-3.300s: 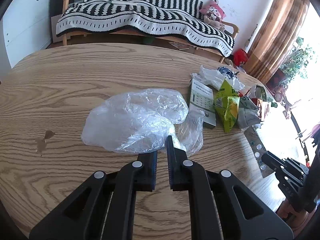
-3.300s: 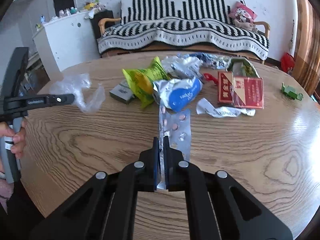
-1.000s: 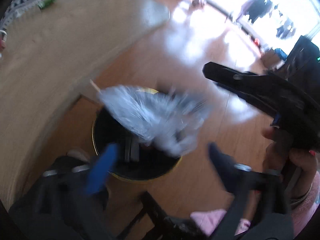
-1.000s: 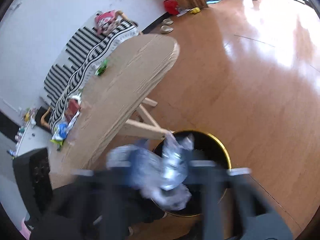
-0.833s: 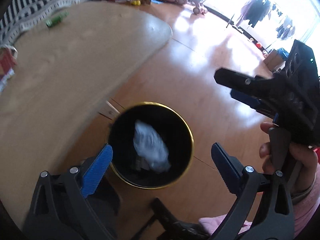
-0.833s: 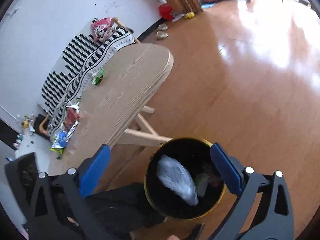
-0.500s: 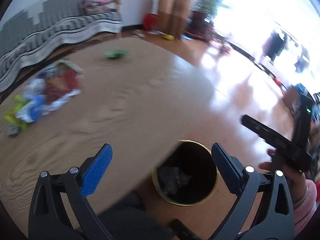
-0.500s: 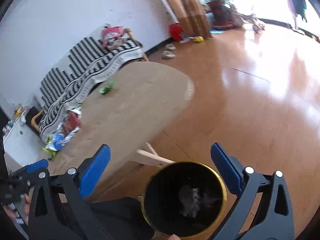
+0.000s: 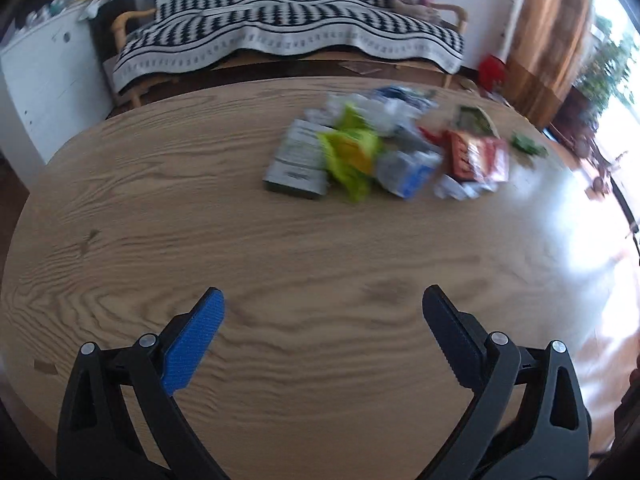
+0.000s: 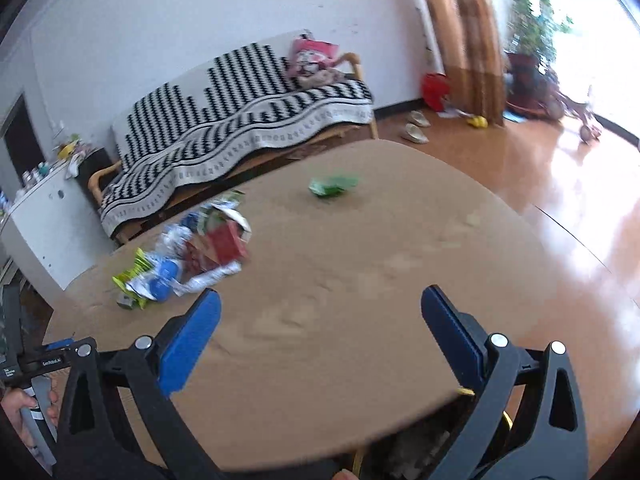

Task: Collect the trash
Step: 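Return both grippers to the table and grasp the green booklet with the left gripper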

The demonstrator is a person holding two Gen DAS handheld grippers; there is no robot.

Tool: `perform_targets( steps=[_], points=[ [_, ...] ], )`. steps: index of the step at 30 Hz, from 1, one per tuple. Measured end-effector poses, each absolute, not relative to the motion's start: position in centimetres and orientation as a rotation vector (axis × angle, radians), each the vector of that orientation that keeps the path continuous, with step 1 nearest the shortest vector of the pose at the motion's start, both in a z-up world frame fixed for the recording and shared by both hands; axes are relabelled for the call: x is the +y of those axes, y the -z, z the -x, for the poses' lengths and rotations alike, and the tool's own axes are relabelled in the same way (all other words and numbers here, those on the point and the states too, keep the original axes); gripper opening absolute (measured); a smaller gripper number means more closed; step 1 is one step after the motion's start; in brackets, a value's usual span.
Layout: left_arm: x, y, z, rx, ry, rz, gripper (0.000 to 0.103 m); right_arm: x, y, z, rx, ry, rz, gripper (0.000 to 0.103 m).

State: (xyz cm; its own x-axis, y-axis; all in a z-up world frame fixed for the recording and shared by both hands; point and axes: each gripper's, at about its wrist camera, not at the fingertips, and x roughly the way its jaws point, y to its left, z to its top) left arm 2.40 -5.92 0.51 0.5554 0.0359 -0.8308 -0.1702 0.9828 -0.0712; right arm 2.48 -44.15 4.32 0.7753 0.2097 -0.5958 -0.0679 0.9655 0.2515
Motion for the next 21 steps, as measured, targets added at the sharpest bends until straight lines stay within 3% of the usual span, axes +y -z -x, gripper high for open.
perform_targets(
  steps=[21],
  points=[
    [-3.3,5.7,-12.8,0.993,-0.066,0.075,0.097,-26.4,-0.4,-12.9,0.747,-0.388,-0.175,0.097]
  ],
)
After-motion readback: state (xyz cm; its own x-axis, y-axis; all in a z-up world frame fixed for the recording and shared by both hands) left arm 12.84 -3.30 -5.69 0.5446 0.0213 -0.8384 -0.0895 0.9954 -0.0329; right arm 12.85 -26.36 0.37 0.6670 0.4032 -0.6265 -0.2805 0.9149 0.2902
